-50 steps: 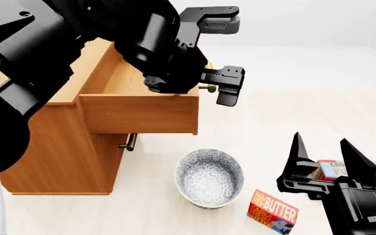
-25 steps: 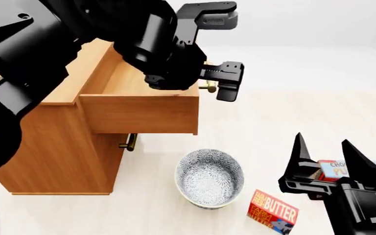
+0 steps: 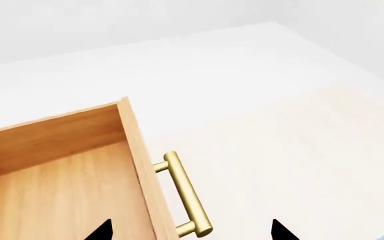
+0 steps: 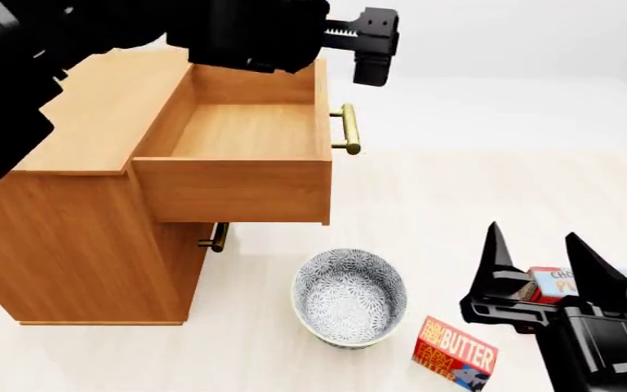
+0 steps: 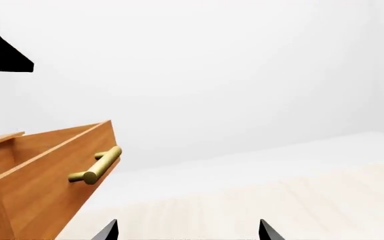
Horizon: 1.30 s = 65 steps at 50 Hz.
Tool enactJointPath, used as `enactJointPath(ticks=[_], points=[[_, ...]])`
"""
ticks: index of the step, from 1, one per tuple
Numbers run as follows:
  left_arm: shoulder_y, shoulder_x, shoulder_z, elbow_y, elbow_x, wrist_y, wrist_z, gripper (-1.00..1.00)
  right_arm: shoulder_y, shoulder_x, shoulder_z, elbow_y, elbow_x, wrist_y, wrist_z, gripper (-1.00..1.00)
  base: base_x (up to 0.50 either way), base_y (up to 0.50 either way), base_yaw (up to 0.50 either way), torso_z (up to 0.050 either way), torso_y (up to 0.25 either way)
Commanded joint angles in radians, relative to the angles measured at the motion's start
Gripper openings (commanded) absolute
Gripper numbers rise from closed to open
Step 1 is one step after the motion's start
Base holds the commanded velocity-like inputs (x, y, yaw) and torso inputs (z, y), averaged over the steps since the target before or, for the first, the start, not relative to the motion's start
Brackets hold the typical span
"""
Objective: Put the butter at the back in the top drawer of the cabinet and close it.
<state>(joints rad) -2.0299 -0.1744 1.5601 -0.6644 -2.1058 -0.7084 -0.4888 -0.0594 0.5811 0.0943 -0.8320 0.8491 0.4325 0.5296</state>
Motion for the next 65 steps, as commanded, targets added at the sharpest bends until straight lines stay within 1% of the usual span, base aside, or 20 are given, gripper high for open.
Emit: enactJointPath(ticks=[1, 6, 11, 15, 19, 21, 25, 32, 37, 40, 45, 49, 52, 55, 60, 65], points=[[0.035, -0.316, -0.150, 0.559, 0.023, 0.221, -0.185, 1.00, 0.012, 0.008, -0.015, -0.021, 0.014, 0.025, 0.024, 1.00, 0.00, 0.00, 0.00, 0.000, 0.000], [0.094, -0.471, -0.206, 0.892, 0.034, 0.309, -0.285, 1.00, 0.022, 0.011, -0.034, -0.037, 0.009, 0.045, 0.042, 1.00, 0.00, 0.00, 0.00, 0.000, 0.000], [0.153, -0.602, -0.234, 1.140, 0.080, 0.371, -0.353, 1.00, 0.037, 0.016, -0.049, -0.054, 0.005, 0.069, 0.069, 1.00, 0.00, 0.00, 0.00, 0.000, 0.000], [0.201, -0.696, -0.250, 1.285, 0.129, 0.413, -0.379, 1.00, 0.049, 0.016, -0.066, -0.068, -0.003, 0.089, 0.091, 1.00, 0.00, 0.00, 0.00, 0.000, 0.000], [0.279, -0.808, -0.260, 1.438, 0.212, 0.467, -0.385, 1.00, 0.060, 0.017, -0.086, -0.080, -0.018, 0.111, 0.115, 1.00, 0.00, 0.00, 0.00, 0.000, 0.000], [0.333, -0.863, -0.255, 1.501, 0.277, 0.495, -0.380, 1.00, 0.070, 0.017, -0.092, -0.083, -0.018, 0.125, 0.130, 1.00, 0.00, 0.00, 0.00, 0.000, 0.000], [0.439, -0.941, -0.235, 1.573, 0.409, 0.547, -0.364, 1.00, 0.074, 0.018, -0.096, -0.099, -0.019, 0.141, 0.158, 1.00, 0.00, 0.00, 0.00, 0.000, 0.000], [0.628, -1.007, -0.182, 1.612, 0.646, 0.644, -0.350, 1.00, 0.038, 0.025, -0.099, -0.133, -0.048, 0.135, 0.175, 1.00, 0.00, 0.00, 0.00, 0.000, 0.000], [0.706, -1.050, -0.155, 1.650, 0.745, 0.682, -0.355, 1.00, 0.052, 0.054, -0.113, -0.144, -0.073, 0.167, 0.193, 1.00, 0.00, 0.00, 0.00, 0.000, 0.000], [0.739, -1.095, -0.143, 1.680, 0.784, 0.706, -0.345, 1.00, 0.086, 0.103, -0.086, -0.147, -0.007, 0.217, 0.206, 1.00, 0.00, 0.00, 0.00, 0.000, 0.000], [0.788, -1.152, -0.117, 1.708, 0.847, 0.751, -0.319, 1.00, 0.173, 0.211, -0.050, -0.111, 0.199, 0.315, 0.191, 1.00, 0.00, 0.00, 0.00, 0.000, 0.000], [0.817, -1.173, -0.089, 1.708, 0.891, 0.782, -0.305, 1.00, 0.282, 0.310, -0.038, -0.057, 0.420, 0.393, 0.193, 1.00, 0.00, 0.00, 0.00, 0.000, 0.000], [0.829, -1.181, -0.076, 1.707, 0.910, 0.799, -0.297, 1.00, 0.409, 0.390, -0.080, -0.021, 0.597, 0.471, 0.197, 1.00, 0.00, 0.00, 0.00, 0.000, 0.000], [0.834, -1.188, -0.065, 1.708, 0.921, 0.811, -0.288, 1.00, 0.539, 0.431, -0.159, 0.013, 0.692, 0.560, 0.223, 1.00, 0.00, 0.00, 0.00, 0.000, 0.000], [0.837, -1.208, -0.041, 1.709, 0.941, 0.835, -0.274, 1.00, 0.743, 0.449, -0.301, 0.109, 0.832, 0.711, 0.249, 1.00, 0.00, 0.00, 0.00, 0.000, 0.000], [0.827, -1.221, -0.009, 1.710, 0.956, 0.856, -0.268, 1.00, 0.920, 0.427, -0.443, 0.226, 0.921, 0.877, 0.231, 1.00, 0.00, 0.00, 0.00, 0.000, 0.000]])
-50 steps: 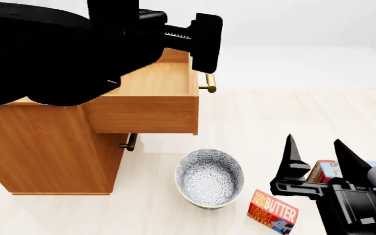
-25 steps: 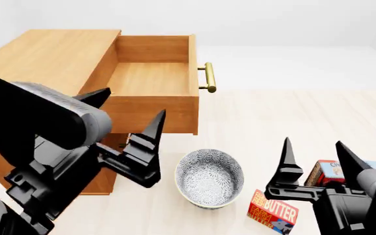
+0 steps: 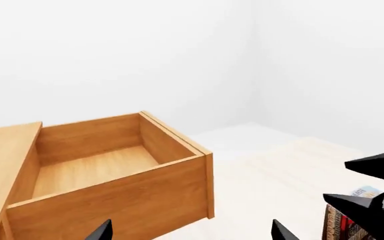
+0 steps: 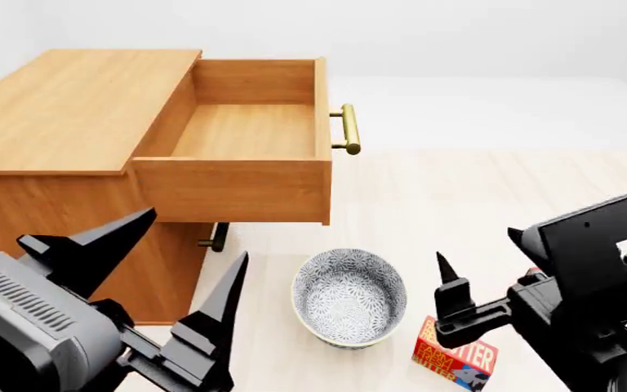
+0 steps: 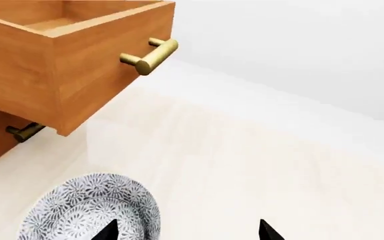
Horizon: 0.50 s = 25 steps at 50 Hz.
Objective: Put the butter at the back in the top drawer of the cabinet and close it.
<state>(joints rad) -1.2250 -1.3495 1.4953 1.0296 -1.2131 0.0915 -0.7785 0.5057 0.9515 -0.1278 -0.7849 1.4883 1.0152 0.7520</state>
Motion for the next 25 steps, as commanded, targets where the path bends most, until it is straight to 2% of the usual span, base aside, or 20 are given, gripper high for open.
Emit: enactJointPath(ticks=[1, 12, 20, 25], points=[[0.020, -0.044, 0.059, 0.015, 0.064, 0.057, 0.021, 1.00, 0.383, 0.049, -0.245, 0.201, 0.295, 0.322, 0.007, 1.00, 0.00, 0.00, 0.00, 0.000, 0.000], [0.006, -0.032, 0.079, 0.011, 0.061, 0.050, 0.019, 1.00, 0.627, -0.013, -0.479, 0.403, 0.432, 0.527, 0.013, 1.00, 0.00, 0.00, 0.00, 0.000, 0.000], [0.004, -0.021, 0.088, 0.001, 0.055, 0.052, 0.024, 1.00, 0.829, 0.017, -0.765, 0.451, 0.300, 0.551, -0.275, 1.00, 0.00, 0.00, 0.00, 0.000, 0.000], [0.000, -0.011, 0.088, -0.007, 0.046, 0.046, 0.026, 1.00, 0.885, 0.021, -0.864, 0.460, 0.183, 0.544, -0.438, 1.00, 0.00, 0.00, 0.00, 0.000, 0.000]])
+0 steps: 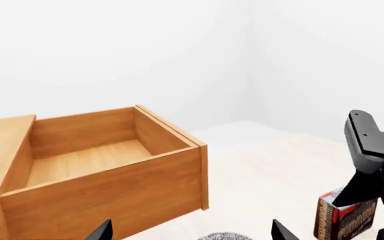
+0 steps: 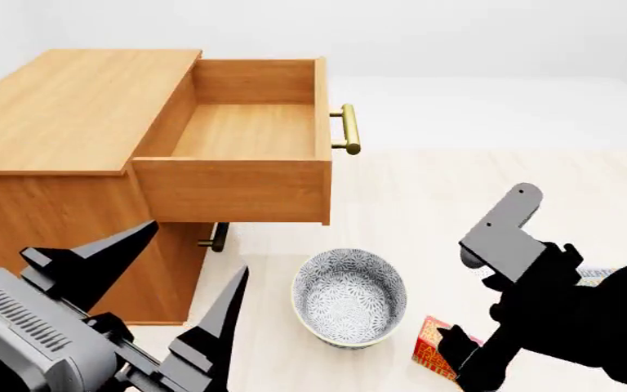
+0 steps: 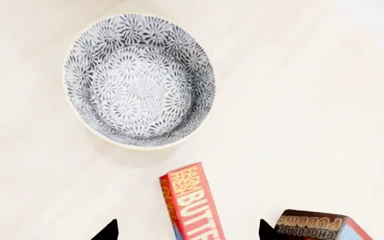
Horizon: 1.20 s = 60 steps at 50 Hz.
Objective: Put the butter at the back in the top drawer of the cabinet and close it.
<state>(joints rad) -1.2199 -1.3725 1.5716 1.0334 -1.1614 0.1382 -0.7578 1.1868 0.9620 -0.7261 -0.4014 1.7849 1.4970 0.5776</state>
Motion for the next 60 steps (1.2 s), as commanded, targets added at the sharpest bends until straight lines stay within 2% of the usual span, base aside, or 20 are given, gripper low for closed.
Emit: enactJointPath(ticks=[1, 9, 22, 43, 60], points=[[-0.005, 0.014, 0.012, -0.011, -0.007, -0.001, 0.006, 1.00, 0.213, 0.009, -0.283, 0.079, -0.143, 0.062, -0.301, 1.00, 0.00, 0.00, 0.00, 0.000, 0.000], [-0.002, 0.029, 0.018, -0.024, -0.011, 0.000, 0.010, 1.00, 0.288, -0.002, -0.403, 0.099, -0.330, 0.048, -0.544, 1.00, 0.00, 0.00, 0.00, 0.000, 0.000], [0.001, 0.040, 0.024, -0.027, -0.014, -0.002, 0.009, 1.00, 0.346, -0.043, -0.566, 0.143, -0.494, 0.020, -0.704, 1.00, 0.00, 0.00, 0.00, 0.000, 0.000], [0.007, 0.055, 0.030, -0.039, -0.012, 0.000, 0.011, 1.00, 0.366, -0.080, -0.760, 0.199, -0.675, -0.041, -0.842, 1.00, 0.00, 0.00, 0.00, 0.000, 0.000], [0.022, 0.065, 0.036, -0.058, -0.006, 0.012, 0.023, 1.00, 0.356, -0.127, -0.836, 0.269, -0.740, -0.092, -0.903, 1.00, 0.00, 0.00, 0.00, 0.000, 0.000]])
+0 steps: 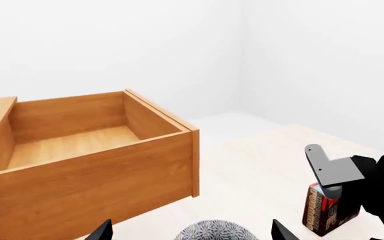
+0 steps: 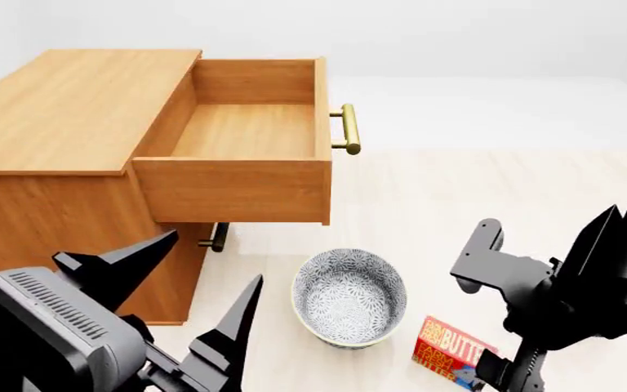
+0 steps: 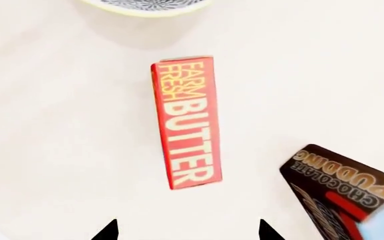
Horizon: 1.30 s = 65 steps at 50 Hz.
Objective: Put the butter at the back in the top drawer of the cabinet and close it.
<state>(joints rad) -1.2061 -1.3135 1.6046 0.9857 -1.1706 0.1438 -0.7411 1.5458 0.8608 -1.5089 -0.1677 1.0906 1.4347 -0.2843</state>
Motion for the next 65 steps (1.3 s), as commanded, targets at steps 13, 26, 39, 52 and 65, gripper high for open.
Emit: enactJointPath(ticks=[13, 26, 39, 52, 65], points=[[0.016, 0.007, 0.006, -0.022, 0.001, 0.016, 0.018, 1.00, -0.010, -0.047, -0.085, 0.056, -0.070, -0.057, -0.065, 1.00, 0.00, 0.00, 0.00, 0.000, 0.000], [0.017, 0.015, 0.005, -0.030, -0.006, 0.014, 0.024, 1.00, -0.022, -0.061, -0.108, 0.082, -0.091, -0.087, -0.079, 1.00, 0.00, 0.00, 0.00, 0.000, 0.000], [0.024, 0.020, 0.006, -0.036, -0.002, 0.018, 0.024, 1.00, -0.043, -0.095, -0.098, 0.158, -0.107, -0.116, -0.064, 1.00, 0.00, 0.00, 0.00, 0.000, 0.000], [0.035, 0.022, 0.009, -0.047, 0.003, 0.026, 0.031, 1.00, -0.065, -0.126, -0.125, 0.212, -0.134, -0.148, -0.086, 1.00, 0.00, 0.00, 0.00, 0.000, 0.000], [0.041, 0.031, 0.010, -0.056, 0.003, 0.026, 0.033, 1.00, -0.098, -0.151, -0.144, 0.270, -0.156, -0.189, -0.104, 1.00, 0.00, 0.00, 0.00, 0.000, 0.000]])
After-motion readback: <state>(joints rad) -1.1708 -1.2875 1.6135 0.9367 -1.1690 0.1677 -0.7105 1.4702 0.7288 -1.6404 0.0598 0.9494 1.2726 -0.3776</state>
